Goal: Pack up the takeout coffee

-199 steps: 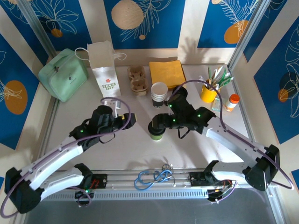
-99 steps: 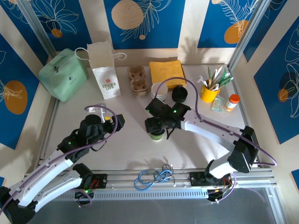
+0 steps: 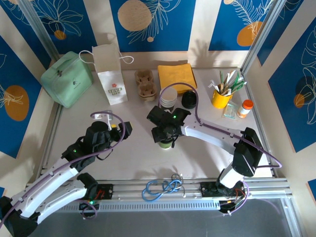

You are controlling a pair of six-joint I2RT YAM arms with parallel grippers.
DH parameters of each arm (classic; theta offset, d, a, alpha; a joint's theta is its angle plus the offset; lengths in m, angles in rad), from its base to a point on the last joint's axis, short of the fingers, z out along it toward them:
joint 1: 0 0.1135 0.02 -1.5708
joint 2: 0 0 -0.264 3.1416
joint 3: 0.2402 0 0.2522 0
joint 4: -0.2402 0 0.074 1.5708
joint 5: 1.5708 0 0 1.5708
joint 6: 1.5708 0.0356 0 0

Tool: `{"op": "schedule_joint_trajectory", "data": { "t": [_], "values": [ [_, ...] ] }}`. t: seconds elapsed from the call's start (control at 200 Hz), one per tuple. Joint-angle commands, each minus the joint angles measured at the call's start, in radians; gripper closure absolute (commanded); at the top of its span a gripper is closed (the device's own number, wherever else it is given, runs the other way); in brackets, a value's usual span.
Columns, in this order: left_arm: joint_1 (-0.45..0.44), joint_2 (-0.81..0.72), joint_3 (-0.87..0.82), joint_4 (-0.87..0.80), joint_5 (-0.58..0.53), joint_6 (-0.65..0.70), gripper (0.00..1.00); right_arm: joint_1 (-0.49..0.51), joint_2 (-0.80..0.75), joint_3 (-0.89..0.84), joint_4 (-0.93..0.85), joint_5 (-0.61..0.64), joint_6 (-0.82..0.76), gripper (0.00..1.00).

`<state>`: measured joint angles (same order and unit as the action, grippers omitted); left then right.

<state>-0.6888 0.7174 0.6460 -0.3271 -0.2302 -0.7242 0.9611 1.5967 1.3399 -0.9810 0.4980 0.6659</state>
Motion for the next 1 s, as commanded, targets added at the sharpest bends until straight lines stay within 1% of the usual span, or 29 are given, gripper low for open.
{"op": "schedule_joint_trajectory", "data": {
  "t": [0.0, 0.135, 0.45, 0.85, 0.995],
  "values": [
    [0.014, -0.003, -0.008, 0.006, -0.004, 0.014, 0.16, 0.008, 0.012, 0.025, -0.017, 0.008, 0.021, 0.11],
    [0.018, -0.001, -0.017, 0.016, 0.004, 0.009, 0.16, 0.008, 0.013, 0.022, -0.012, 0.004, 0.023, 0.12],
    [0.023, -0.003, -0.026, 0.014, 0.010, 0.003, 0.15, 0.006, 0.021, 0.022, 0.008, -0.001, 0.021, 0.20],
    [0.027, -0.018, -0.038, 0.006, 0.014, -0.003, 0.15, 0.003, 0.049, 0.028, 0.011, -0.013, 0.019, 0.20],
    [0.027, -0.026, -0.043, 0.008, 0.022, 0.000, 0.15, 0.001, 0.055, 0.032, 0.004, -0.010, 0.015, 0.24]
  ]
}}
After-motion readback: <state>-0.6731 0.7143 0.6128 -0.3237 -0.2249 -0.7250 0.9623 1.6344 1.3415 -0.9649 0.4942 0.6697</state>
